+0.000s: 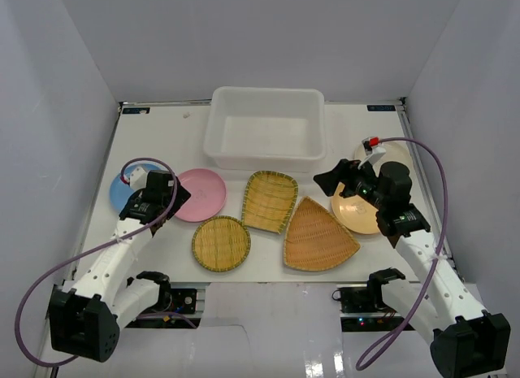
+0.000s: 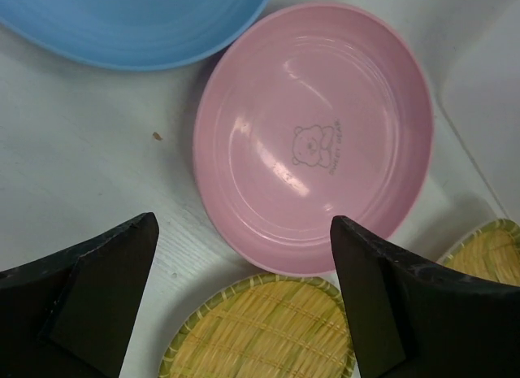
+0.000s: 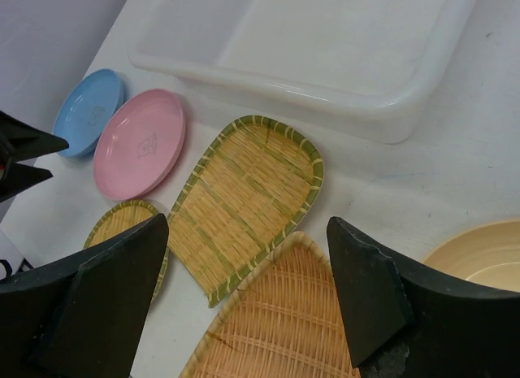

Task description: Place the plates into the plastic bin on the countertop

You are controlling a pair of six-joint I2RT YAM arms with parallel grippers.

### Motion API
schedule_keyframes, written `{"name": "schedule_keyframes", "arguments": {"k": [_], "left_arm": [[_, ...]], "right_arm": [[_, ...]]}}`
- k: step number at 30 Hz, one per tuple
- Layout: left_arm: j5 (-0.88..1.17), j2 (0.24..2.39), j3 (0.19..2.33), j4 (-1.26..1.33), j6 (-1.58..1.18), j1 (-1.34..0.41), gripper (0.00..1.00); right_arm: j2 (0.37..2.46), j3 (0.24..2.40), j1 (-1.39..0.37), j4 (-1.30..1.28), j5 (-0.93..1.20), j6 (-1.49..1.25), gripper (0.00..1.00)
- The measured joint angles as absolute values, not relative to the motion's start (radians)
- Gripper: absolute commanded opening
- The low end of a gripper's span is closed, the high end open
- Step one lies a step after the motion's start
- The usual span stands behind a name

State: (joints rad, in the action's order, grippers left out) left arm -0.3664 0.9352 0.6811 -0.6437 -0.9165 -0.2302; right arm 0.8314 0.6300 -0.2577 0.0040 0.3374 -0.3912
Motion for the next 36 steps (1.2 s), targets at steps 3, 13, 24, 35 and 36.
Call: {"name": "schedule_keyframes", "arguments": {"k": [3,13,24,35,36], "left_arm": [[-0.400,0.995,0.692,-0.663,-0.944,-0.225,0.98],[-0.477,1.004,0.693,-0.696,-1.064,-0.038,0.91],[-0.385,1.176,0.660,-0.592,-1.041,0.280,0.93],[-0.318,1.362,0.672,-0.493,-1.026,0.335,0.66],[-0.322,1.370,0.677,-0.491,-1.026,0.336,0.66]], "right_arm": [[0.826,0.630,-0.284,-0.002,0.327,-0.382,0.85],[0.825,0.630,-0.337,-0.037,0.273,-0.339,0.84],[0.810,0.630,-0.364,-0.059,0.265,-0.324,0.83],[0.812,0.611,-0.370,-0.063,0.278,-0.325,0.81],[0.814,0.611,-0.371,-0.063,0.283,-0.326,0.81]]}}
